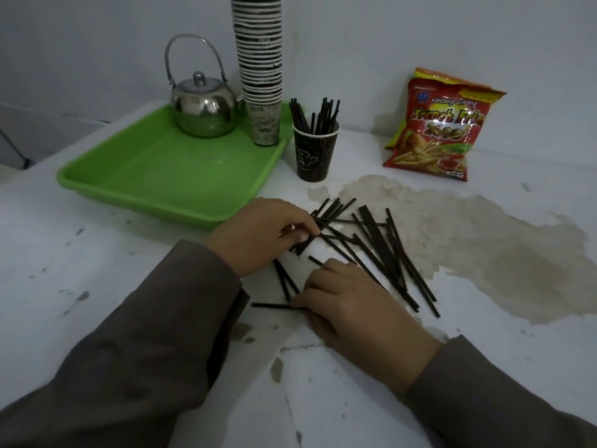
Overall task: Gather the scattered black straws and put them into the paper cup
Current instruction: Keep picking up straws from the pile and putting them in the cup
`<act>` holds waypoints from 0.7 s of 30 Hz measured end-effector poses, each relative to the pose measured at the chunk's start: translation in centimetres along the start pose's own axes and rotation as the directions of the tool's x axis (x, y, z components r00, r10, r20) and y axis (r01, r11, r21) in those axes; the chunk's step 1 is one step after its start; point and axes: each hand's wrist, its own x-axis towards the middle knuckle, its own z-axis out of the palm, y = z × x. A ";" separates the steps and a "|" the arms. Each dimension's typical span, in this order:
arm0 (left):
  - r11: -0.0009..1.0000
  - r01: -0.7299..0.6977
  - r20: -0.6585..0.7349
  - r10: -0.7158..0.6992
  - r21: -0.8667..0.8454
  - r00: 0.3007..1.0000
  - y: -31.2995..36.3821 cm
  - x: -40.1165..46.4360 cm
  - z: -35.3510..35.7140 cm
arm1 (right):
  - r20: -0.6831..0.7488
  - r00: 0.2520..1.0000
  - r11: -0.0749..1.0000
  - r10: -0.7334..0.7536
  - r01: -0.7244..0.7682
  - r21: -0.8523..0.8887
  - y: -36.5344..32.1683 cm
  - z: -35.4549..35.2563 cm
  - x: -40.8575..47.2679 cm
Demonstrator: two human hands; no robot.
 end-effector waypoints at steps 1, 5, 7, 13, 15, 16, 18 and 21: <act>1.000 0.003 0.005 -0.002 -0.003 1.000 0.0 0.0 0.0 | 0.001 1.000 1.000 0.007 -0.007 -0.001 0.0 0.0 0.0; 1.000 -0.001 0.009 0.001 0.000 1.000 0.1 0.0 0.1 | 0.002 0.993 0.993 0.114 -0.114 -0.034 0.3 -0.5 0.0; 1.000 0.009 0.004 -0.009 -0.004 1.000 0.2 0.0 0.0 | 0.019 0.987 0.987 0.157 -0.156 -0.048 0.6 -0.8 0.1; 0.998 0.066 0.061 -0.065 0.001 0.996 0.2 -0.3 -1.5 | -0.017 0.962 0.962 0.273 -0.274 -0.014 1.9 -1.4 -0.3; 0.997 0.073 0.176 -0.075 0.013 0.982 0.2 -0.8 -2.7 | -0.084 0.930 0.933 0.359 -0.356 0.048 2.1 -1.8 -0.3; 0.997 0.073 0.246 -0.076 0.019 0.966 0.2 -1.1 -3.3 | -0.111 0.911 0.918 0.396 -0.389 0.081 2.3 -2.0 -0.2; 0.997 0.073 0.380 -0.082 0.039 0.922 0.3 -1.6 -4.0 | -0.127 0.887 0.894 0.443 -0.426 0.139 2.6 -2.1 0.0; 0.989 0.038 0.548 -0.109 0.140 0.829 0.5 -1.8 -3.8 | -0.076 0.871 0.861 0.485 -0.460 0.215 2.4 -1.9 0.7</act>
